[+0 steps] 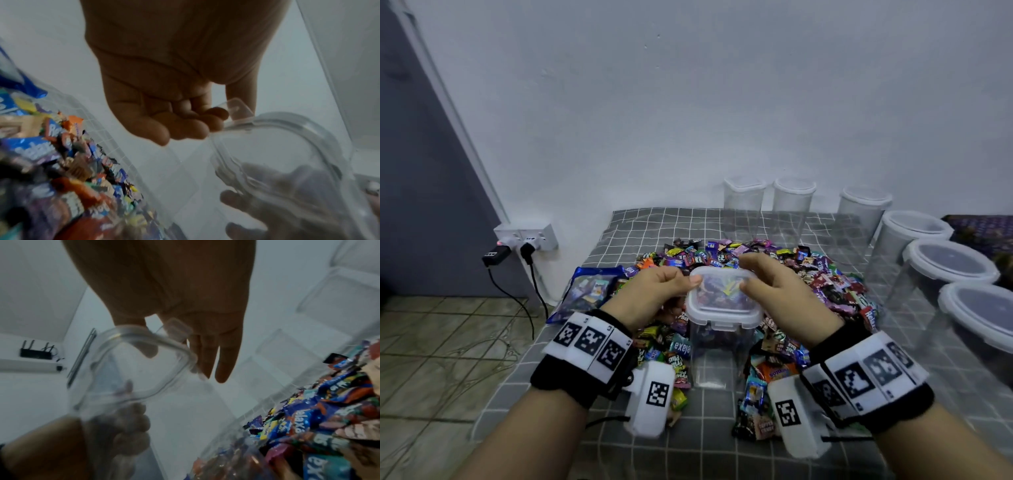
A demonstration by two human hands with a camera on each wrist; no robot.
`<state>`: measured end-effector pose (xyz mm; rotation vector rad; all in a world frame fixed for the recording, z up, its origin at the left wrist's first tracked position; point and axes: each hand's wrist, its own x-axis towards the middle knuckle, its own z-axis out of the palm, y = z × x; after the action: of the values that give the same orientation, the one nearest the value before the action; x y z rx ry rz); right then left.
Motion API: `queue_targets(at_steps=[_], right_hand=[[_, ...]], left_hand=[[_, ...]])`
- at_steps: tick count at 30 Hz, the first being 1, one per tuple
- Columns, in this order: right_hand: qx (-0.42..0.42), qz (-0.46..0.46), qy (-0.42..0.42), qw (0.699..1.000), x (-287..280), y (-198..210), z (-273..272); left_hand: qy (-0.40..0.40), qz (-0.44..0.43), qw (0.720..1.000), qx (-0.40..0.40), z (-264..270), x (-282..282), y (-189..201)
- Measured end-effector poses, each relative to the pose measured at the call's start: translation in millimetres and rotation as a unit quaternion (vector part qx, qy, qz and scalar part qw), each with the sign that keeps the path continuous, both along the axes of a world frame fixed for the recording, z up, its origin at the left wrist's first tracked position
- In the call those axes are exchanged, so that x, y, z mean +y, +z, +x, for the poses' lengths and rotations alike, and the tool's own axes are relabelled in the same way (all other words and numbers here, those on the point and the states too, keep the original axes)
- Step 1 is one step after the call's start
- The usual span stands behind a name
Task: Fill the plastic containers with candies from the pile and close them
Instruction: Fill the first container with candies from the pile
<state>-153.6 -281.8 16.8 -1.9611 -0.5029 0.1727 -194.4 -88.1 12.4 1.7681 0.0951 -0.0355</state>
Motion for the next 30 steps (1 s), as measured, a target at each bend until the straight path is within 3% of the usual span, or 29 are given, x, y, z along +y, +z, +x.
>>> queue_targets(at_steps=[7,12,16,30], right_hand=[[-0.041,-0.087,0.002,0.995,9,15,-14],[0.041,-0.044,-0.018,0.998,9,10,-9],[0.107,0.011,-0.004,0.994,9,2,-4],[0.159,0.048,0.034,0.985,5,-6,0]], left_hand=[[0.008,0.113,0.993,-0.033,15,7,6],[0.062,0.194,0.978,-0.047,1,9,-2],[0.066,0.147,0.987,-0.016,-16,1,-4],[0.055,-0.008,0.998,0.019,-13,-5,-10]])
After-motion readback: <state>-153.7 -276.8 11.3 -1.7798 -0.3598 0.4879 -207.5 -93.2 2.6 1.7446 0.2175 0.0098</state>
